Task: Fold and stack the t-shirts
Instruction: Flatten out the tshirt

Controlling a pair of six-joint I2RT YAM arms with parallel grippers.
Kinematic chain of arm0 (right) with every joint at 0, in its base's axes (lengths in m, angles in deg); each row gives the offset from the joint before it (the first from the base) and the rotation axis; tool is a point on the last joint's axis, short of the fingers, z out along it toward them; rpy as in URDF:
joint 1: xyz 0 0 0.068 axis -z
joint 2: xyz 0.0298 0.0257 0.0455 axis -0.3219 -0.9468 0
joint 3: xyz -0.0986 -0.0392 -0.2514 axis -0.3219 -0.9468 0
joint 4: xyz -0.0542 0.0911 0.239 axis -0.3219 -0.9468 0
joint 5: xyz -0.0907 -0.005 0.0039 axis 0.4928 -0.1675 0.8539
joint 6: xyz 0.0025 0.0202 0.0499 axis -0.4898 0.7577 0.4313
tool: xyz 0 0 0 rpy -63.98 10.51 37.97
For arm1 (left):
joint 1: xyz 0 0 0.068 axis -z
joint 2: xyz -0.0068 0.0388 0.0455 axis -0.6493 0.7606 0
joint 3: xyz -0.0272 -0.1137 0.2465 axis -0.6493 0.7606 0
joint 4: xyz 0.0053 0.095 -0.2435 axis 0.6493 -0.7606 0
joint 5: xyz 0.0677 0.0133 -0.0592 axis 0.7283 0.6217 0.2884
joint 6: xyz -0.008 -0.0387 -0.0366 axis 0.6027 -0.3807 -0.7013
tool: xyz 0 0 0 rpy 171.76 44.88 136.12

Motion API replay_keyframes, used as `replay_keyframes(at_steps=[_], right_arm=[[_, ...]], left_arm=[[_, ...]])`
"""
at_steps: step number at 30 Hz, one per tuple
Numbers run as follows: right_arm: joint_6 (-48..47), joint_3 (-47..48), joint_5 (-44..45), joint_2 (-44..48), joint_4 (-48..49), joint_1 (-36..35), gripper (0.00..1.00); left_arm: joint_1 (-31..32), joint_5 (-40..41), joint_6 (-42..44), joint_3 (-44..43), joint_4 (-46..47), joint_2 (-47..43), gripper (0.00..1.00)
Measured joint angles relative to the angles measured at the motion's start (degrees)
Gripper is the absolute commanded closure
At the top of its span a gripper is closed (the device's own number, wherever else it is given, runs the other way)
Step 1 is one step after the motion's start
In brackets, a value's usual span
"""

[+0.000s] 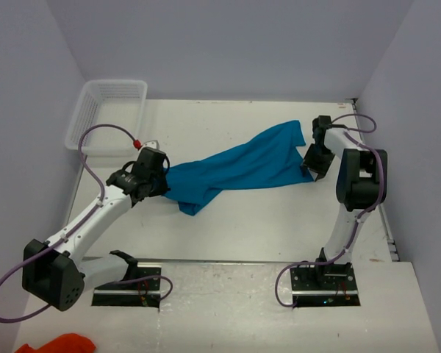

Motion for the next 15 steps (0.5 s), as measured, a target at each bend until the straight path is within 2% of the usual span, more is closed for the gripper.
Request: replay_keyframes(at_steps=[3, 7, 12, 15], right_arm=[[0.0, 0.5, 0.0, -0.3, -1.1, 0.0, 0.55], [0.1, 2.5, 0.0, -1.7, -2.6, 0.0, 0.68], [0.3, 3.0, 0.0, -2.1, -3.0, -0.1, 0.97], [0.6, 3.0, 0.0, -2.1, -3.0, -0.3, 1.00]], left_arm=[[0.0, -0.1, 0.0, -0.1, 0.0, -0.3, 1.00], [0.0, -0.3, 0.0, -0.3, -0.3, -0.6, 1.00], [0.0, -0.3, 0.2, -0.6, -0.5, -1.1, 1.00], [0.0, -0.3, 0.4, -0.6, -0.5, -1.1, 1.00]])
